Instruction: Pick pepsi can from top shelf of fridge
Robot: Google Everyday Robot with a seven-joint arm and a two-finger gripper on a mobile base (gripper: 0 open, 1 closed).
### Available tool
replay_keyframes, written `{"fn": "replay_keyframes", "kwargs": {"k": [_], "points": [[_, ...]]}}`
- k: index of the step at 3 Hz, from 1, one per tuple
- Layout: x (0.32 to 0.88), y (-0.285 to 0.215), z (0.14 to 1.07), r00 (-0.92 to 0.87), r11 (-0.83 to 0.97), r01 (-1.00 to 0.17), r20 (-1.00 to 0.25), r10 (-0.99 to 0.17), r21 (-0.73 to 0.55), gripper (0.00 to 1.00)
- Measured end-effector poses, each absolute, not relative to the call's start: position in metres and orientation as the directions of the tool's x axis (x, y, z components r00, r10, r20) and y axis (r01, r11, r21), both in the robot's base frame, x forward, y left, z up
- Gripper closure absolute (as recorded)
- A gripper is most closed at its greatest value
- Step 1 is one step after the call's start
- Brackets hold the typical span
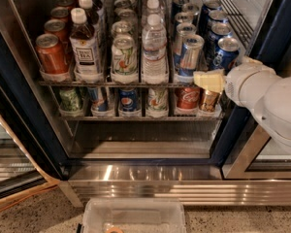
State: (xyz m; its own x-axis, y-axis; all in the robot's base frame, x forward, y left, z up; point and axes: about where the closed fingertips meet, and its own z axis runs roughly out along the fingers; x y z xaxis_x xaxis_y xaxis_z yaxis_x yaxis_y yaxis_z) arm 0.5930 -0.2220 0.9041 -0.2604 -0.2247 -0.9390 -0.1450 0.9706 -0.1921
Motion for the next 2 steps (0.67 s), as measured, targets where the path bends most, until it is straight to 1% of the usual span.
{"fn": "replay_keyframes", "kwargs": {"k": [1,2], "points": [[0.5952,-0.2233,0.92,-0.233,0.97,-0.125,-0.944,-0.235,-0.21,0.11],[0.6001,-0.2254,0.9258,-0.223,0.97,-0.107,-0.945,-0.239,-0.22,0.14]]}}
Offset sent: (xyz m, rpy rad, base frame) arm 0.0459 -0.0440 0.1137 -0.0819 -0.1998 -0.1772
